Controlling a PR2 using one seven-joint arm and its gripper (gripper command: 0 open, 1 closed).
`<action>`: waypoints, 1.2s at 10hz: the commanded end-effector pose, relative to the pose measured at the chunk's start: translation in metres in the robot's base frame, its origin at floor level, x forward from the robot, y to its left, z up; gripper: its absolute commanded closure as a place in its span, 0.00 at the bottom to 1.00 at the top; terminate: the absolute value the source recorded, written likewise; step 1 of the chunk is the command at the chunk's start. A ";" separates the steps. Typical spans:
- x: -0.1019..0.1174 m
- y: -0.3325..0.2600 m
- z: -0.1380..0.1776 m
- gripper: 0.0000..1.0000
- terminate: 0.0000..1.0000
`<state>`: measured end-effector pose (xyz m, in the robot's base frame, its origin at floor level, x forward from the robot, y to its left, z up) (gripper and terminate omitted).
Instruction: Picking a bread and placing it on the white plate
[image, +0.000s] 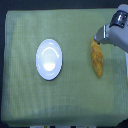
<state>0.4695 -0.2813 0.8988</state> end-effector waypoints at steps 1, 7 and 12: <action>0.000 0.000 0.000 0.00 0.00; 0.012 0.001 -0.038 0.00 0.00; 0.028 0.013 -0.086 0.00 0.00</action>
<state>0.4827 -0.2807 0.8574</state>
